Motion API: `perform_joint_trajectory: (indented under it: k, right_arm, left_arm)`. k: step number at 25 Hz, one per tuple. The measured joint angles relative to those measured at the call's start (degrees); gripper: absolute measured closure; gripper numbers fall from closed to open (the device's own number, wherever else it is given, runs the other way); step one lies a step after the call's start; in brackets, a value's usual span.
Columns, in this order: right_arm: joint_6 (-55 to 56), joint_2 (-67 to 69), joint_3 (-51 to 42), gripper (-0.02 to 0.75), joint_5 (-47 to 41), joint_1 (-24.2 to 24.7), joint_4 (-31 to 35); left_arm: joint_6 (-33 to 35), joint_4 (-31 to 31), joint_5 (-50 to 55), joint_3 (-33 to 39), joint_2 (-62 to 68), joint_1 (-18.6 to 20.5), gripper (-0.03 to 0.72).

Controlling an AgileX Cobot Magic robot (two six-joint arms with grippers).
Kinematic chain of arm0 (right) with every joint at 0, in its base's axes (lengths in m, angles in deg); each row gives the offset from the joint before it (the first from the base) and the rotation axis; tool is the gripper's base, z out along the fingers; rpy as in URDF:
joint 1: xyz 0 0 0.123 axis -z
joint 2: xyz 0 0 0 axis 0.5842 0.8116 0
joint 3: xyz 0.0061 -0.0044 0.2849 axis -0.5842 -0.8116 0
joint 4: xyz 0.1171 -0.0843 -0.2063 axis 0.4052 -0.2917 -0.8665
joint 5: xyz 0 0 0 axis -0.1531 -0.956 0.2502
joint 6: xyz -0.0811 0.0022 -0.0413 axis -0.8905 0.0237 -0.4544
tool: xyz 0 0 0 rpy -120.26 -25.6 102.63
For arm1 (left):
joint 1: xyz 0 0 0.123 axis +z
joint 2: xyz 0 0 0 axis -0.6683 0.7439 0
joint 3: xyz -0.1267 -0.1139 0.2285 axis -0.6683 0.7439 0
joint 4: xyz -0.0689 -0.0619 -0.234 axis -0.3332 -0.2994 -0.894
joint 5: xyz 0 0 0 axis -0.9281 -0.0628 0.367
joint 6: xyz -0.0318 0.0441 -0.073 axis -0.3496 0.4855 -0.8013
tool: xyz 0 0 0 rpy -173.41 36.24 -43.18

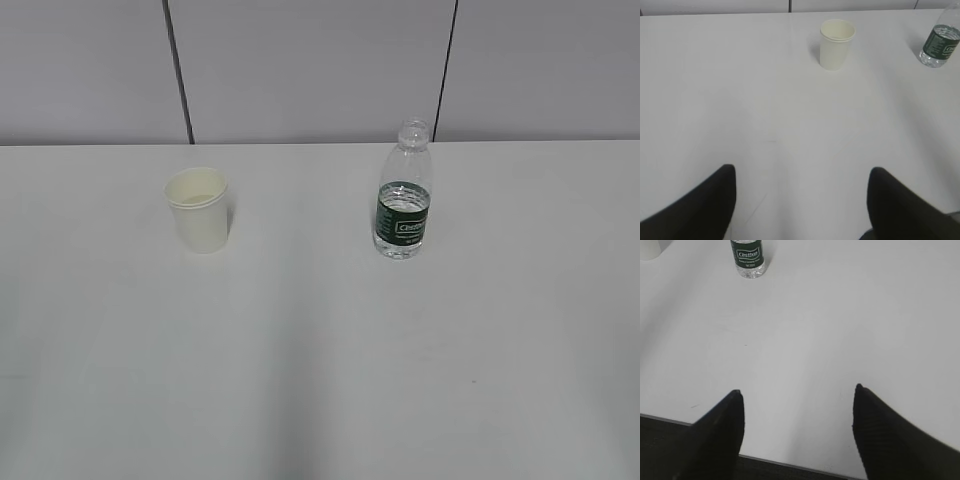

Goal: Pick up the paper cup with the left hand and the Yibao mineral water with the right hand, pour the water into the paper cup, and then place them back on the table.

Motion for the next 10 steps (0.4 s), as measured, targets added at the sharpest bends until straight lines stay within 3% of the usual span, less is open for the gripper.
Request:
perform_joint_trajectory:
  k: [10]
  right_arm:
    - [0.0,0.0,0.0,0.237,0.0,0.0,0.0]
  left_arm:
    - [0.0,0.0,0.0,0.0,0.0,0.0,0.192]
